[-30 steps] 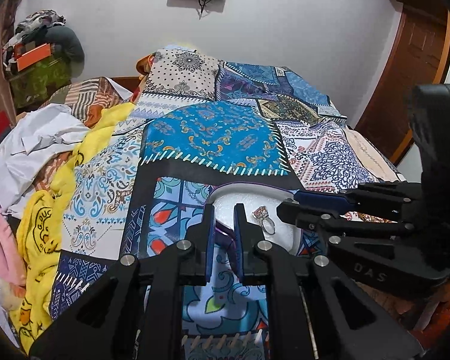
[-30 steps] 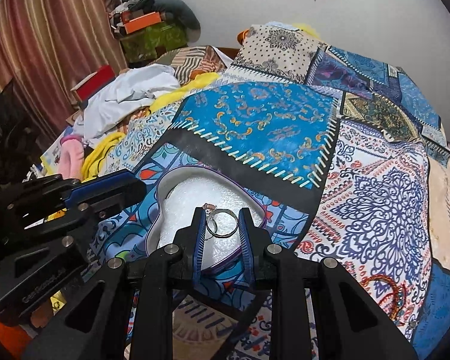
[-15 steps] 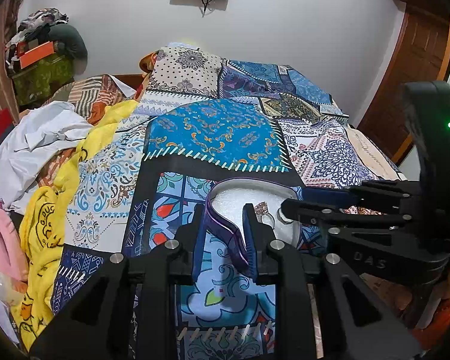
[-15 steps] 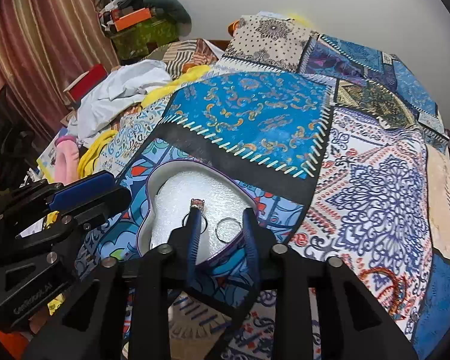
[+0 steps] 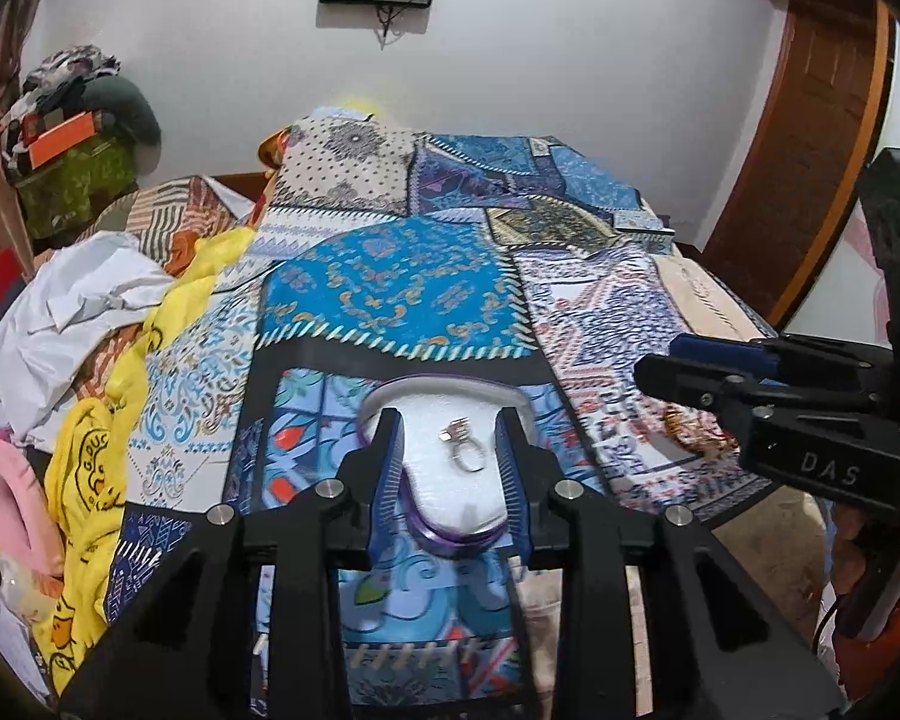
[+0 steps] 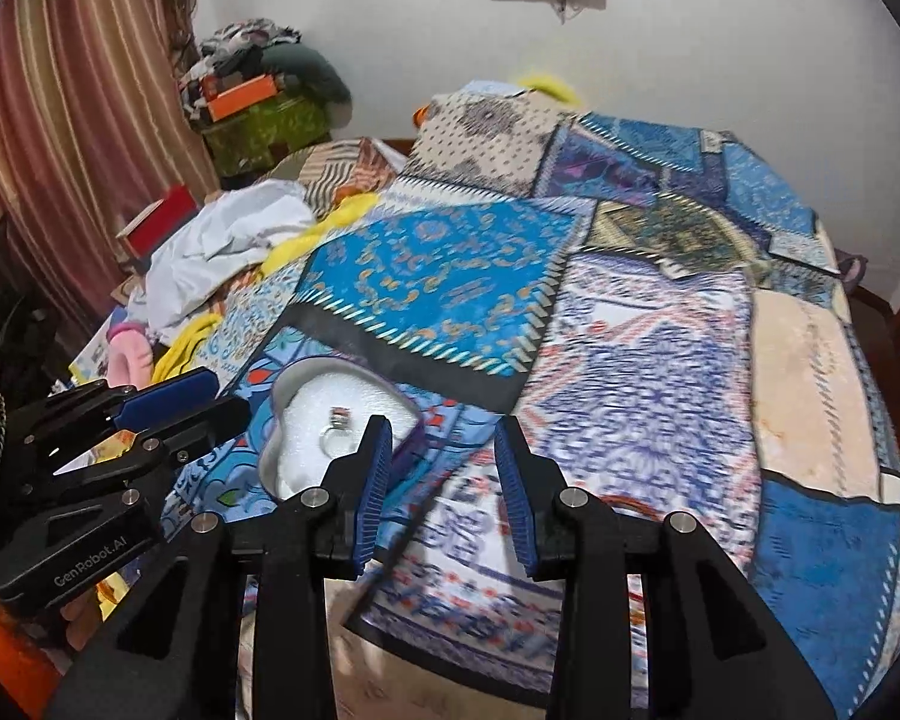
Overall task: Organize jewelry
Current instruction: 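Move the left gripper back to the bracelet pile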
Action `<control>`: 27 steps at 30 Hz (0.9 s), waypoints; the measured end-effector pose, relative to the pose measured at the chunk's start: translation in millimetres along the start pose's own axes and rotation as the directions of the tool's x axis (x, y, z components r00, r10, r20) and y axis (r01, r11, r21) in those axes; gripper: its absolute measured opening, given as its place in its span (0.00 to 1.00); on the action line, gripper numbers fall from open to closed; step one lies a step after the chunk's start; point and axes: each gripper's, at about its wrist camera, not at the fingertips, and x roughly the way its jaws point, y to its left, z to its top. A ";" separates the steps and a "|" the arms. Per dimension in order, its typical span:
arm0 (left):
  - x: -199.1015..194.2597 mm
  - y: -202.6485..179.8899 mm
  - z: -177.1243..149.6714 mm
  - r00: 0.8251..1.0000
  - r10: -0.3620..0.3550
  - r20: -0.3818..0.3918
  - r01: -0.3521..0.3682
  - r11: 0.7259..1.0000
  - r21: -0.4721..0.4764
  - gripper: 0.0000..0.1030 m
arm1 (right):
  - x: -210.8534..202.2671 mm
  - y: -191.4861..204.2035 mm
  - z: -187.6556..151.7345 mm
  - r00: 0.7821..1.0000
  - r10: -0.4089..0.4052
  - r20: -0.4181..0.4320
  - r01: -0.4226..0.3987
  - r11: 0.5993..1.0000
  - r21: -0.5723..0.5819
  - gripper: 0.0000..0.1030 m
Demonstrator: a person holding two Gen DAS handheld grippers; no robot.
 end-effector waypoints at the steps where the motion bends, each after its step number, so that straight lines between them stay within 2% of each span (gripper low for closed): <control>1: -0.9 -3.6 1.1 1.000 -0.003 0.002 0.003 1.000 0.006 0.32 | -5.1 -4.9 -1.0 1.000 -0.011 0.010 0.011 1.000 0.007 0.31; 6: -2.6 -30.6 7.0 1.000 -0.023 0.010 0.022 0.998 0.050 0.33 | -27.7 -32.8 -7.4 0.997 -0.055 0.050 0.053 0.997 0.053 0.31; 15: 12.7 -72.5 11.7 0.998 -0.062 -0.017 0.064 0.993 0.100 0.35 | -52.4 -81.9 -24.5 0.989 -0.136 0.065 0.126 0.982 0.139 0.31; 27: 53.1 -110.5 4.9 0.988 -0.107 -0.112 0.122 0.984 0.131 0.35 | -53.2 -124.9 -52.5 0.988 -0.150 0.024 0.142 0.968 0.209 0.31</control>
